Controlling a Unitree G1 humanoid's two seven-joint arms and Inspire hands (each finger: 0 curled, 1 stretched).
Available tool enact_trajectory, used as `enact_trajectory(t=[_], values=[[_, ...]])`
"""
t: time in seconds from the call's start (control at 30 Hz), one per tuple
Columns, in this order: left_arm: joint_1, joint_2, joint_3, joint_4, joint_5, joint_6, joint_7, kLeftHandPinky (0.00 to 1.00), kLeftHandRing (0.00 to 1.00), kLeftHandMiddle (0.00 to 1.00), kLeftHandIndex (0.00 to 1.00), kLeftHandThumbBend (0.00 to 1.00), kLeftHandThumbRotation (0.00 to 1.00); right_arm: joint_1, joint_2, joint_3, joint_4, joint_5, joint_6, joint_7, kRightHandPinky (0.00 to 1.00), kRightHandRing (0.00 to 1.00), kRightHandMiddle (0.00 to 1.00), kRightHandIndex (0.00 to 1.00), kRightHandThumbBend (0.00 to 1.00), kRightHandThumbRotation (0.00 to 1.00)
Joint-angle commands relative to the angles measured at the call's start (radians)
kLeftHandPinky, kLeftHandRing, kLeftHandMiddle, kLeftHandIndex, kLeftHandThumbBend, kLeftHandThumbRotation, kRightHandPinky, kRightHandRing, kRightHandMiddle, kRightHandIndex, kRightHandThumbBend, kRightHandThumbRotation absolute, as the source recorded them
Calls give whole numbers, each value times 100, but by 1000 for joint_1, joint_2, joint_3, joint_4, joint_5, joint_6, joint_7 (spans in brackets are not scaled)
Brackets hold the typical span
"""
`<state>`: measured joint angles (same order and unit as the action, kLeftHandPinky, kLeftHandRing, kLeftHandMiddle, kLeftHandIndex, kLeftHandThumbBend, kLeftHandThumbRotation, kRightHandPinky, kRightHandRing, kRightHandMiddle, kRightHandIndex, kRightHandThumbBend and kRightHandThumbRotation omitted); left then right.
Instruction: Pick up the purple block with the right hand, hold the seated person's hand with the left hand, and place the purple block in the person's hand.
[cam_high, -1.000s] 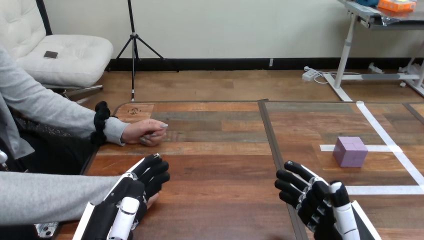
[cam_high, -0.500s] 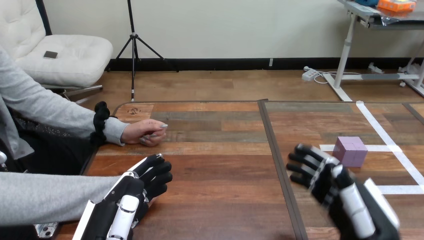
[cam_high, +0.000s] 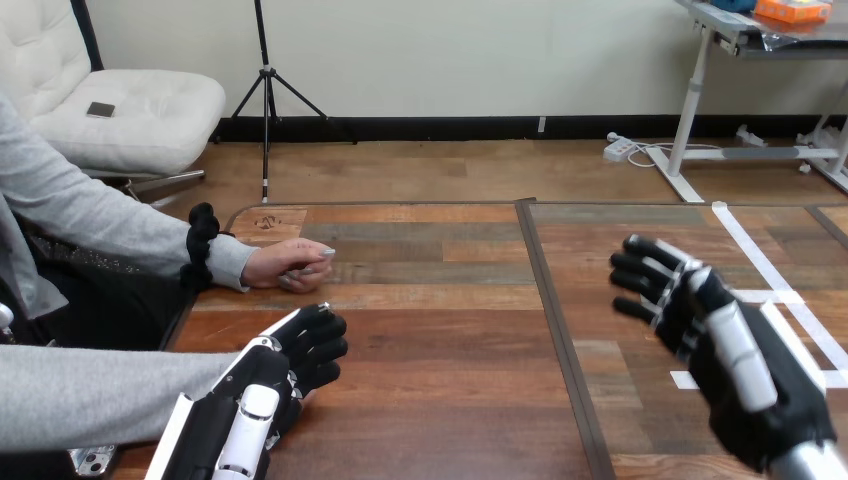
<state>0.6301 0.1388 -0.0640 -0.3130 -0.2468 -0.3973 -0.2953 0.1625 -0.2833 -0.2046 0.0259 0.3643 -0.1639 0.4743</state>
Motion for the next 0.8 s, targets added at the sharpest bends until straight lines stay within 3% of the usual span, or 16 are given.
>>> enact_trajectory(t=[0.0, 0.27, 0.77], values=[[-57, -8, -1, -22, -7, -6, -5, 78, 83, 82, 80, 49, 91, -161, -35, -34, 102, 11, 18, -1, 96, 91, 87, 87, 68, 88], [-61, -8, 1, -20, -8, -3, -6, 74, 83, 82, 79, 50, 91, -246, -49, -48, 212, -6, -3, -9, 96, 89, 87, 87, 70, 87], [-67, -5, 7, -22, -15, 4, -9, 71, 83, 83, 80, 50, 90, -491, -108, -52, 530, -128, -72, -72, 87, 85, 84, 84, 69, 85]])
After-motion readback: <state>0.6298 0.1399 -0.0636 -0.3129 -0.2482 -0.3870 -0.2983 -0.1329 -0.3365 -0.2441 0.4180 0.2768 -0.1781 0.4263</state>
